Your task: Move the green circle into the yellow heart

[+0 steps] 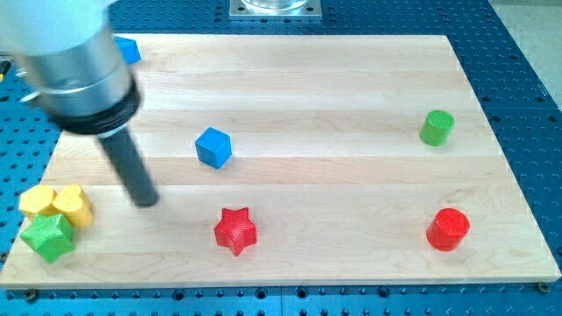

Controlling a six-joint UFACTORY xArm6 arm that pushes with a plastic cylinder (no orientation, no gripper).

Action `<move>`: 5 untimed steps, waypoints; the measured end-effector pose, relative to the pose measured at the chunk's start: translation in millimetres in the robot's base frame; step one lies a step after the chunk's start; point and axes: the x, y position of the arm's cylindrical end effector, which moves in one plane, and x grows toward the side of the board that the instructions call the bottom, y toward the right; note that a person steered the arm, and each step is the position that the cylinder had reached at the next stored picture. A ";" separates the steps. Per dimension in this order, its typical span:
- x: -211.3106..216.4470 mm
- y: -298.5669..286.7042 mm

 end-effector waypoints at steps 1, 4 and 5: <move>-41.7 91.3; -35.7 356.9; -77.7 457.0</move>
